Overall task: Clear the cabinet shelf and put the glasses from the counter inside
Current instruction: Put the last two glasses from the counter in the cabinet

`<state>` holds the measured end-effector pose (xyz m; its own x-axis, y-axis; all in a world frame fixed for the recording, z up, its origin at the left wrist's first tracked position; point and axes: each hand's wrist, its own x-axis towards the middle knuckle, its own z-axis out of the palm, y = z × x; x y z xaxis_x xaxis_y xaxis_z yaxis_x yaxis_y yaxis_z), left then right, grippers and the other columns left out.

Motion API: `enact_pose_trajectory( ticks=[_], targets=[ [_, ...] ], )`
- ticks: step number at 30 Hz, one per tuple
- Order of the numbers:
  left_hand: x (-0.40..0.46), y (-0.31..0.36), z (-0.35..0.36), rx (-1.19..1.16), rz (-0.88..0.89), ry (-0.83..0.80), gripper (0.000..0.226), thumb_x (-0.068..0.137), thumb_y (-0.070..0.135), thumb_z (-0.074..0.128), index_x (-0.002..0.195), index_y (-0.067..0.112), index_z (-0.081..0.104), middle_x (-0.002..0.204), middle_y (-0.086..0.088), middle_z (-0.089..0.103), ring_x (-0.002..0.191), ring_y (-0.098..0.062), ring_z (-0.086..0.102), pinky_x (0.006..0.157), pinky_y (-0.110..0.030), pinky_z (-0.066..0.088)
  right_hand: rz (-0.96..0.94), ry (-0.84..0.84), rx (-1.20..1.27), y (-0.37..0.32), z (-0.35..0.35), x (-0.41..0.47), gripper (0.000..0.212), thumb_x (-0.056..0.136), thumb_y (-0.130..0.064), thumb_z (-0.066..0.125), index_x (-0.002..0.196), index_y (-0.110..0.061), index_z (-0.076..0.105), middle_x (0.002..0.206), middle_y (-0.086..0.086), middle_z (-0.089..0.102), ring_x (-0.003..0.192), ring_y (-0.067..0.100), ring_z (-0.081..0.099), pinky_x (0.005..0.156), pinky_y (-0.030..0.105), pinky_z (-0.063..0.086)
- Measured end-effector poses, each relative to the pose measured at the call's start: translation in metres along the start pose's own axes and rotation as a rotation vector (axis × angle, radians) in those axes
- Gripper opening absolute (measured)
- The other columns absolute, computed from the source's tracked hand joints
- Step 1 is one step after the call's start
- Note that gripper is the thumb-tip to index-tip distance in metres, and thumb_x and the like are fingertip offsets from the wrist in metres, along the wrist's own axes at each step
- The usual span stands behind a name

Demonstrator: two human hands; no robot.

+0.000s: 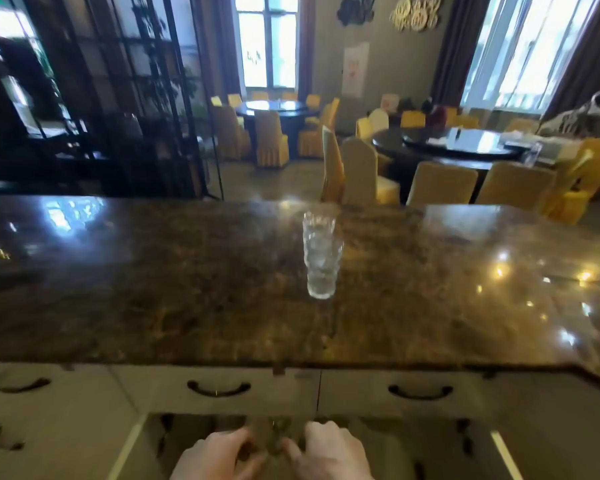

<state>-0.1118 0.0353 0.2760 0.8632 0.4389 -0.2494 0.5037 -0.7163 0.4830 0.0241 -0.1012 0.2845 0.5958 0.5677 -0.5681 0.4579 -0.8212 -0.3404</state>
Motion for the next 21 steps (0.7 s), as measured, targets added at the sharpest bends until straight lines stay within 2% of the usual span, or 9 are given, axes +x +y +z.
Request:
enact_pose_trajectory(
  ticks=[3, 5, 7, 9, 12, 14, 16, 19, 21],
  targets=[
    [0.0, 0.037, -0.063, 0.049, 0.031, 0.184, 0.028, 0.079, 0.073, 0.055, 0.081, 0.045, 0.059, 0.079, 0.027, 0.067, 0.076, 0.018, 0.06, 0.067, -0.008, 0.047, -0.079, 0.128, -0.015, -0.023, -0.068, -0.022, 0.052, 0.087, -0.07, 0.044, 0.104, -0.025, 0.065, 0.113, 0.001, 0.069, 0.111, 0.023, 0.064, 0.096, 0.038, 0.05],
    [0.008, 0.055, -0.094, 0.035, 0.019, 0.283, 0.024, 0.083, 0.066, 0.057, 0.084, 0.041, 0.06, 0.077, 0.023, 0.067, 0.072, 0.009, 0.062, 0.064, -0.013, 0.048, -0.119, 0.221, -0.036, -0.036, -0.1, -0.037, 0.049, 0.089, -0.065, 0.045, 0.104, -0.023, 0.065, 0.115, 0.005, 0.068, 0.111, 0.028, 0.064, 0.093, 0.038, 0.05],
    [0.018, 0.073, -0.118, 0.101, 0.043, 0.419, 0.025, 0.086, 0.065, 0.052, 0.095, 0.042, 0.057, 0.084, 0.023, 0.064, 0.073, 0.003, 0.058, 0.066, -0.02, 0.048, -0.159, 0.356, -0.06, -0.047, -0.127, -0.047, 0.048, 0.09, -0.062, 0.046, 0.106, -0.021, 0.066, 0.111, 0.006, 0.07, 0.106, 0.029, 0.065, 0.089, 0.04, 0.051],
    [0.03, 0.089, -0.135, 0.136, 0.108, 0.541, 0.029, 0.089, 0.065, 0.048, 0.109, 0.045, 0.054, 0.099, 0.024, 0.061, 0.085, 0.002, 0.057, 0.071, -0.02, 0.046, -0.187, 0.485, -0.061, -0.055, -0.15, -0.051, 0.043, 0.092, -0.059, 0.048, 0.105, -0.022, 0.065, 0.106, 0.004, 0.071, 0.101, 0.028, 0.067, 0.087, 0.041, 0.053],
    [0.049, 0.108, -0.152, 0.15, 0.17, 0.655, 0.041, 0.093, 0.061, 0.049, 0.129, 0.043, 0.049, 0.123, 0.018, 0.059, 0.113, -0.005, 0.058, 0.095, -0.027, 0.049, -0.229, 0.637, -0.044, -0.059, -0.176, -0.053, 0.037, 0.093, -0.056, 0.051, 0.107, -0.025, 0.064, 0.106, 0.001, 0.071, 0.099, 0.025, 0.068, 0.085, 0.042, 0.055],
    [0.064, 0.117, -0.157, 0.153, 0.189, 0.679, 0.05, 0.094, 0.059, 0.05, 0.139, 0.038, 0.045, 0.14, 0.013, 0.054, 0.131, -0.009, 0.05, 0.11, -0.032, 0.041, -0.268, 0.759, -0.022, -0.058, -0.191, -0.05, 0.035, 0.093, -0.053, 0.054, 0.112, -0.025, 0.064, 0.11, -0.001, 0.069, 0.1, 0.022, 0.067, 0.083, 0.038, 0.054],
    [0.076, 0.122, -0.16, 0.142, 0.192, 0.678, 0.058, 0.094, 0.059, 0.051, 0.147, 0.037, 0.039, 0.154, 0.01, 0.042, 0.144, -0.012, 0.038, 0.118, -0.035, 0.03, -0.282, 0.855, 0.008, -0.055, -0.202, -0.045, 0.038, 0.092, -0.052, 0.057, 0.119, -0.025, 0.062, 0.115, -0.003, 0.066, 0.102, 0.019, 0.066, 0.082, 0.034, 0.054],
    [0.1, 0.123, -0.162, 0.163, 0.214, 0.685, 0.067, 0.093, 0.06, 0.049, 0.153, 0.037, 0.027, 0.163, 0.008, 0.026, 0.152, -0.014, 0.021, 0.124, -0.037, 0.016, -0.304, 0.964, 0.057, -0.05, -0.213, -0.027, 0.052, 0.091, -0.052, 0.06, 0.134, -0.025, 0.054, 0.128, -0.003, 0.06, 0.113, 0.017, 0.062, 0.09, 0.033, 0.056],
    [0.116, 0.118, -0.161, 0.183, 0.221, 0.684, 0.073, 0.092, 0.061, 0.049, 0.155, 0.038, 0.018, 0.166, 0.008, 0.016, 0.154, -0.014, 0.012, 0.124, -0.036, 0.008, -0.311, 0.995, 0.065, -0.044, -0.215, -0.013, 0.062, 0.09, -0.053, 0.061, 0.144, -0.027, 0.045, 0.145, -0.002, 0.051, 0.13, 0.017, 0.052, 0.103, 0.035, 0.051]
  ],
)
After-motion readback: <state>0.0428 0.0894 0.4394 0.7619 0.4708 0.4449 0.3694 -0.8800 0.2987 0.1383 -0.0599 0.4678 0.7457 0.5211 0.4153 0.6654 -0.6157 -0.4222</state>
